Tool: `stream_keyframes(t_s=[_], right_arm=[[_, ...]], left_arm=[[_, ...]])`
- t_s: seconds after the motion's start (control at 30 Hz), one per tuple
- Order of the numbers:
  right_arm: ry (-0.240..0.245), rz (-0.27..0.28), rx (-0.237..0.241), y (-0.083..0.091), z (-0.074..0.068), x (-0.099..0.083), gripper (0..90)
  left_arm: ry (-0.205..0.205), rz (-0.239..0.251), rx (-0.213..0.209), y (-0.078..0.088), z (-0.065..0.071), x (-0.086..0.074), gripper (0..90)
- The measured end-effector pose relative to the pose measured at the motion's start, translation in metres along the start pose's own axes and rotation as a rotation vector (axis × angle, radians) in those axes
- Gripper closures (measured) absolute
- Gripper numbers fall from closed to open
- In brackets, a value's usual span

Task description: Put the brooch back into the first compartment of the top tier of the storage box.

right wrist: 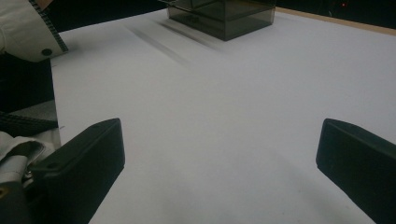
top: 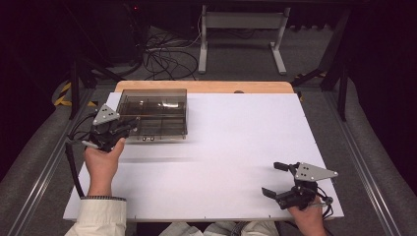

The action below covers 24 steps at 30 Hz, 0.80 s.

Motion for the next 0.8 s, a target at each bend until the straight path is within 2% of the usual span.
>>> stream_keyframes(t_s=[0.2,0.3,0.43,0.8], right_arm=[[-0.002,-0.004,0.001,0.0,0.0,0.0,1.7],[-0.001,-0.003,0.001,0.0,0.0,0.0,1.7],[-0.001,-0.001,0.003,0.0,0.0,0.0,1.7],[0.001,0.0,0.004,0.001,0.0,0.0,1.7]], left_arm=[[0.017,-0.002,0.017,-0.001,-0.007,-0.002,81.9],[0.044,0.004,0.008,-0.003,-0.01,-0.004,81.9],[0.031,-0.004,0.015,-0.004,-0.007,-0.004,81.9],[0.031,-0.012,0.043,-0.01,-0.011,-0.011,81.9]])
Point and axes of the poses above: each handheld gripper's, and its own axes: y roughly backward along the jaws, x roughly out of its top, z roughly to its right, the point moved 1 cm from there along -y, roughly forward along the jaws
